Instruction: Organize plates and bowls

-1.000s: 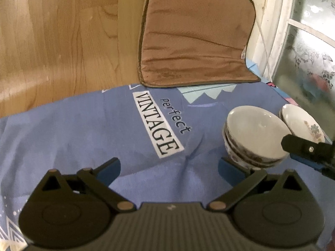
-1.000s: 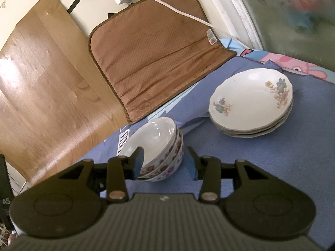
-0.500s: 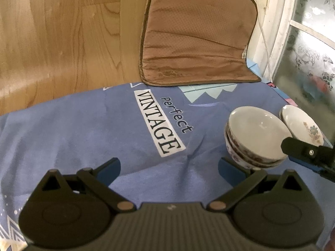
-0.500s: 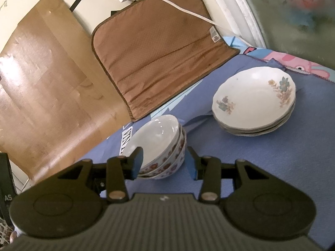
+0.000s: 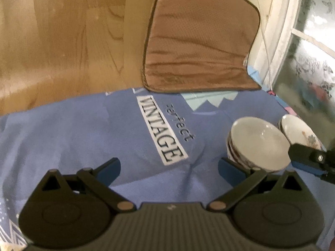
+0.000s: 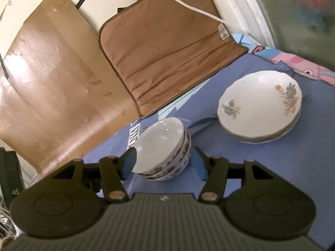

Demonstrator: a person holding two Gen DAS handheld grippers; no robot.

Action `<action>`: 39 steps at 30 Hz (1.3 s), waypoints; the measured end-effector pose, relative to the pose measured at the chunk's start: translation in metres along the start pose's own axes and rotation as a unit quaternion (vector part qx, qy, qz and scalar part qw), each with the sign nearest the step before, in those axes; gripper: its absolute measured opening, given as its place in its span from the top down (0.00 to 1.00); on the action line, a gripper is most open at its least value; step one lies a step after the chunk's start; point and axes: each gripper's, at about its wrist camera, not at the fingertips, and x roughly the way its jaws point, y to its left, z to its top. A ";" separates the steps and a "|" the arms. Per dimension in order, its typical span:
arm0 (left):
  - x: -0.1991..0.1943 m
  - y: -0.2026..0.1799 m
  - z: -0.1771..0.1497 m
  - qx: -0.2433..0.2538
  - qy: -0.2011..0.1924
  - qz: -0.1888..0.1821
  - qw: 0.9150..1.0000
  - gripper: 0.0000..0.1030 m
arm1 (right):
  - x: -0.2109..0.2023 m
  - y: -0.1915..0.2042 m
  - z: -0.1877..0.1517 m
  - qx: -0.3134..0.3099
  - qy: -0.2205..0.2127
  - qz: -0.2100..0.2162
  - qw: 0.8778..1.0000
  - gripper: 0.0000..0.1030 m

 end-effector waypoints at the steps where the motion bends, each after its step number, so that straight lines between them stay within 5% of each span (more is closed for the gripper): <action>1: -0.002 0.000 0.001 0.002 -0.003 0.002 1.000 0.00 | 0.001 -0.001 0.001 0.002 0.005 0.003 1.000 0.41; 15: 0.005 -0.013 0.024 -0.016 0.028 -0.040 0.999 0.00 | 0.004 -0.009 0.005 0.016 0.012 0.004 1.000 0.41; 39: 0.034 -0.045 0.032 0.029 0.048 -0.023 0.998 0.03 | 0.016 -0.022 0.011 0.041 0.031 0.014 0.999 0.41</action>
